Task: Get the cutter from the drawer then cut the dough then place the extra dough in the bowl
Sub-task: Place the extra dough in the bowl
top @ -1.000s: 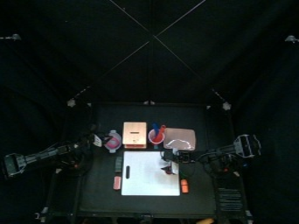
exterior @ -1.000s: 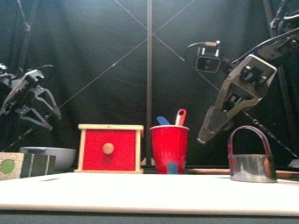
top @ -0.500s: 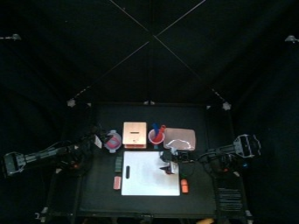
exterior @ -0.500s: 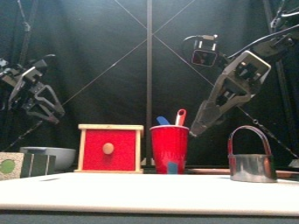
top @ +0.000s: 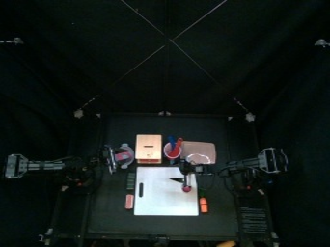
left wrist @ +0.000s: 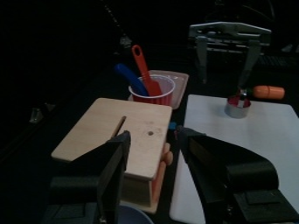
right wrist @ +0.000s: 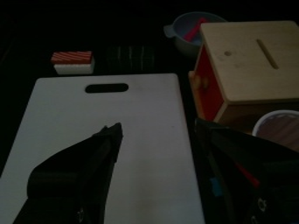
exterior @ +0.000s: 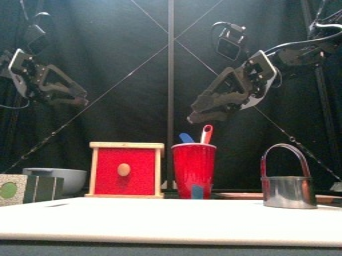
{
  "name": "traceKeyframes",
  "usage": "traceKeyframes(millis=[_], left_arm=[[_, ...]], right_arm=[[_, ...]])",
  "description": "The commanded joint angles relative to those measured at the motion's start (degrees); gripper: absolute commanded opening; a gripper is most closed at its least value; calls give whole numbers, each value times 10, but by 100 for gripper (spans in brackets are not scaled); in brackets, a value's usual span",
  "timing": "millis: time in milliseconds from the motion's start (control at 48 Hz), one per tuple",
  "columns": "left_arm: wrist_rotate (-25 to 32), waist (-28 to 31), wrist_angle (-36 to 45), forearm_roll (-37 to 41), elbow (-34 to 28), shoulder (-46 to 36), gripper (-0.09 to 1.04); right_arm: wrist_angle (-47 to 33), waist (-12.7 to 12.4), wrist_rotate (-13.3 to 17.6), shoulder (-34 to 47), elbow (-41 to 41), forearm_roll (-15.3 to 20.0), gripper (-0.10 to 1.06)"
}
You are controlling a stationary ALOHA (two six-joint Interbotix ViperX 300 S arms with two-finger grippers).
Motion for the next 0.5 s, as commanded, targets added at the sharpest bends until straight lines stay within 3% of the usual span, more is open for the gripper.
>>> traceKeyframes(millis=[21, 500], left_arm=[[0, -4, -17, 10, -18, 21, 83], [-2, -8, -18, 8, -20, 27, 83]], right_arm=[[-12, -7, 2, -10, -2, -23, 97], [-12, -21, 6, -1, -8, -31, 97]])
